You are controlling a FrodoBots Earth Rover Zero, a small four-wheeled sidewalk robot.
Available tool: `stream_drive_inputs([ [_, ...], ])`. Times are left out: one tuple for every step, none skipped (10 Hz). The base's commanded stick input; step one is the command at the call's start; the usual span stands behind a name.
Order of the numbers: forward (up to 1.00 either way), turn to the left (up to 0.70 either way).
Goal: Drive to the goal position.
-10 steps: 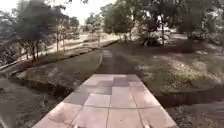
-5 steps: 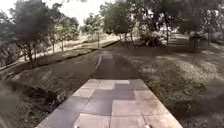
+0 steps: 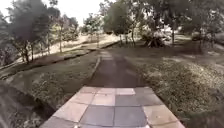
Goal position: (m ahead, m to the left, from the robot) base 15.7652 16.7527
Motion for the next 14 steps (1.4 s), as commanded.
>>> stream_drive_inputs([
  [1.00,0.00],
  [1.00,-0.03],
  [1.00,-0.40],
  [1.00,-0.38],
  [1.00,-0.02],
  [1.00,0.00],
  [1.00,0.00],
  [1.00,0.00],
  [1.00,0.00],
  [1.00,0.00],
  [1.00,0.00],
  [1.00,0.00],
  [1.00,0.00],
  [1.00,0.00],
])
